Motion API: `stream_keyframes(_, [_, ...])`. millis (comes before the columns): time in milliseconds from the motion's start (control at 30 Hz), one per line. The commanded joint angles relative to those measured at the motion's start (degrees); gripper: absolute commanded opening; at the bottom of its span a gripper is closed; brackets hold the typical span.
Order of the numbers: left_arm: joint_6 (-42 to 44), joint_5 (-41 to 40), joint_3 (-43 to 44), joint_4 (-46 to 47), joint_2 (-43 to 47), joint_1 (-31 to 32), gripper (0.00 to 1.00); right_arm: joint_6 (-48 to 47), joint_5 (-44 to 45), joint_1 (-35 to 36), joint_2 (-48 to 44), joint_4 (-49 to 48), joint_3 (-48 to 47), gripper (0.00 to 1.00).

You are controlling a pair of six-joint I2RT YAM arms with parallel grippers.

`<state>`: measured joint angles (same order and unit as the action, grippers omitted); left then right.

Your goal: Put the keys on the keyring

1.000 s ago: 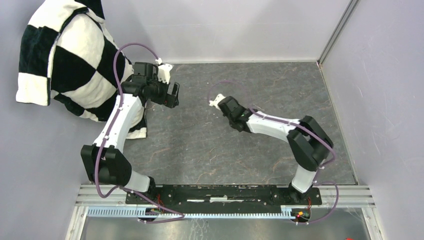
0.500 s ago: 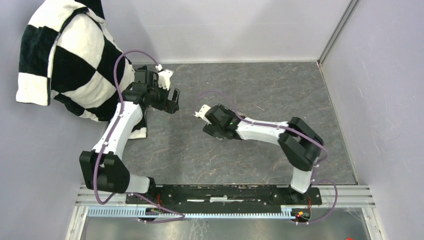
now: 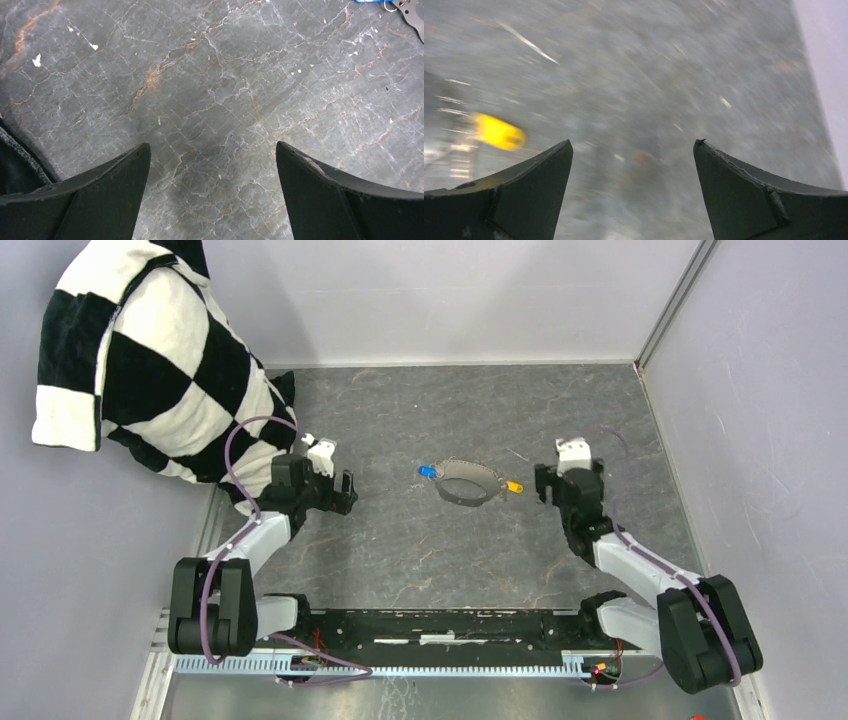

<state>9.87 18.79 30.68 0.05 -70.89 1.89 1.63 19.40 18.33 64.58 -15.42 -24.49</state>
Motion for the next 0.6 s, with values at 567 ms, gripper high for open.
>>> stream_keyframes(567, [-4.86, -7.56, -28.39, 75.94, -4.25, -0.94, 1.0, -9.8, 11.32, -8.82, 10.74, -57.73, 26.95, 0.98])
